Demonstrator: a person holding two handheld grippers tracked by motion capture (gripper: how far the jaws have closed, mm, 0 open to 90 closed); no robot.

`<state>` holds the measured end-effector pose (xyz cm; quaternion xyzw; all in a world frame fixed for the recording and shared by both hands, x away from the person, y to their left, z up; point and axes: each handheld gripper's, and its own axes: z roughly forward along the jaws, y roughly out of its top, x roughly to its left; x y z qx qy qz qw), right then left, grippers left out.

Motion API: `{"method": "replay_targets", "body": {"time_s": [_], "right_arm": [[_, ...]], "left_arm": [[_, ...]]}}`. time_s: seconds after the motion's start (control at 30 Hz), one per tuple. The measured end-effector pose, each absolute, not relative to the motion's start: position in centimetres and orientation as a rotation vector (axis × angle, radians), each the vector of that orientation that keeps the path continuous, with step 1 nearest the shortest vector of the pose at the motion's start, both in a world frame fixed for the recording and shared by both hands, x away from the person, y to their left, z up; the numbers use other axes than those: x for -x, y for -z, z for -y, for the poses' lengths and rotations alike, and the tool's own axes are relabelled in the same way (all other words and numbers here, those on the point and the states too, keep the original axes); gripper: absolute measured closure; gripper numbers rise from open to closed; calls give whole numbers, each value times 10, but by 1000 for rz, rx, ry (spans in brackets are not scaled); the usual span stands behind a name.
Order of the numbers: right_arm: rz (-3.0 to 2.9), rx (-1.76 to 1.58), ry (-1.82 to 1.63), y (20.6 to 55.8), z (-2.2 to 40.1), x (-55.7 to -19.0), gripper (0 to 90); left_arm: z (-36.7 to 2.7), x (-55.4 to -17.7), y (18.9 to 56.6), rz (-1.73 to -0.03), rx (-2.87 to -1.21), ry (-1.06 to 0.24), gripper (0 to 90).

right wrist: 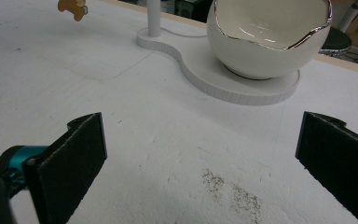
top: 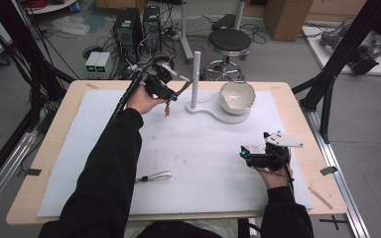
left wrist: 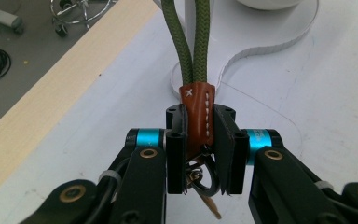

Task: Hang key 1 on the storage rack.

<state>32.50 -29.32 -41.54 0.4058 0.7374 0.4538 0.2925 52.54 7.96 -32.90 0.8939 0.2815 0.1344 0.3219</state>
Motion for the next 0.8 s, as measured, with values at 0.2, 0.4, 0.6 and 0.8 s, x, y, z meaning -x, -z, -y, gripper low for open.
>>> {"method": "replay_targets", "body": {"time_s": [0.2,0.4,0.6,0.8], "right_arm": [[-1958,-1078,-1200,415,294,-323,8],[-1965,-1081,-1205,415,294,-324,8],[-1964,-1081,-1209,415,294,-324,8],[-1957,-1099,-1221,415,296,-323,8]], "left_arm": [[-76,-528,335,-747,-2357,-343,762],[-78,-527,333,-738,-2358,-326,760],[-80,-527,334,-724,-2328,-172,690],[-76,-522,337,-743,-2361,-194,298]]}}
